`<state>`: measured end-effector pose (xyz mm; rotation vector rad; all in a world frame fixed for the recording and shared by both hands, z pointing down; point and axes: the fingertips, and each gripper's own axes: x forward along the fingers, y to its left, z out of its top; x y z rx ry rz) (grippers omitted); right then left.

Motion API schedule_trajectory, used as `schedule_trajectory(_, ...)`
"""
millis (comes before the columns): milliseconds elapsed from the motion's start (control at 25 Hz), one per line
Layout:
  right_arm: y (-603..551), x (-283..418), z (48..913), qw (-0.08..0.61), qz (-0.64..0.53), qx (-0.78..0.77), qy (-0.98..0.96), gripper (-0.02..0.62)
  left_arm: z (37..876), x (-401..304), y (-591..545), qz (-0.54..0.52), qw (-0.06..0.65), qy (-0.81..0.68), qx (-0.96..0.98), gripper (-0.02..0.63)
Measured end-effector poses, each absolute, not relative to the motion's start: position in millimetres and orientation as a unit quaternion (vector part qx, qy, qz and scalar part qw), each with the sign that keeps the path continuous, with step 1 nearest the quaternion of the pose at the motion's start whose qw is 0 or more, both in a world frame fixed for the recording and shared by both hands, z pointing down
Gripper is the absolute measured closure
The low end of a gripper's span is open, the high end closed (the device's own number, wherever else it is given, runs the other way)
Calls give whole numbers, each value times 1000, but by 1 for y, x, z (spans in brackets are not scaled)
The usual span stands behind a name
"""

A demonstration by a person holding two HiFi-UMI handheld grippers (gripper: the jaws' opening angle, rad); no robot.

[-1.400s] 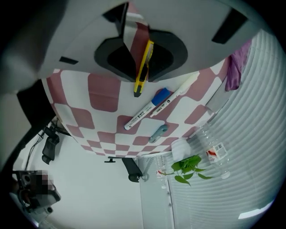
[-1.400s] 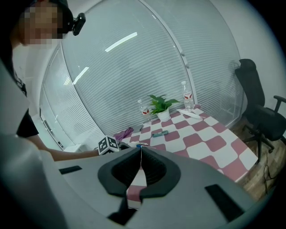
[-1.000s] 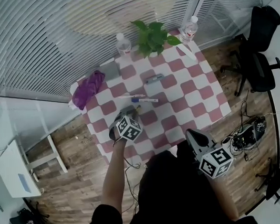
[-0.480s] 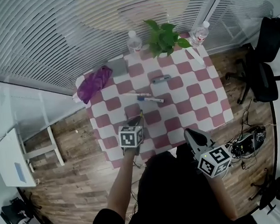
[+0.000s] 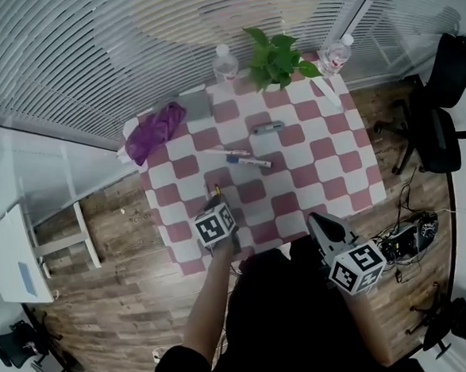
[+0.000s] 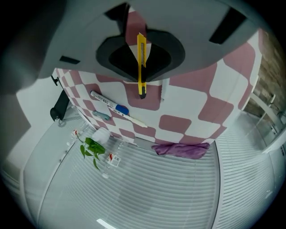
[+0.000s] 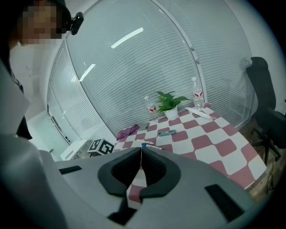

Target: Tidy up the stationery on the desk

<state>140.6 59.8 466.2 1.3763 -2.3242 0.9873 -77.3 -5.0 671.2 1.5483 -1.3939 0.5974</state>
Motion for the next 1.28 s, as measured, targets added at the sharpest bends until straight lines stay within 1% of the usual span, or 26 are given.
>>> schedule_trajectory(400,62,144,471,136,347,477,-796,572,680,-80,-6,263,464,-581,615,532)
schedule_trajectory(640,62,146,471,135,346,479,-795,572,678,-78,-7,273,453,-576,623,486)
schedule_trajectory(760,62,146,471,133,346,480,-795,572,673,-76,-5,269,452,-573,629,486)
schedule_trajectory(920,61,140,474,137,343,468,-803,572,658,-69,-6,250,429,-571,654,486)
schedule_trajectory(960,62,137,477,141,343,461,-806,572,653,-68,-6,238,424,-570,662,493)
schedule_trajectory(1000,62,133,482,147,342,453,-810,572,649,-67,-4,229,418,-569,670,517)
schedule_trajectory(1120,60,120,497,173,332,426,-824,572,634,-69,4,221,396,-565,690,552)
schedule_trajectory(1280,50,99,512,203,312,391,-842,572,611,-75,21,211,374,-552,715,566)
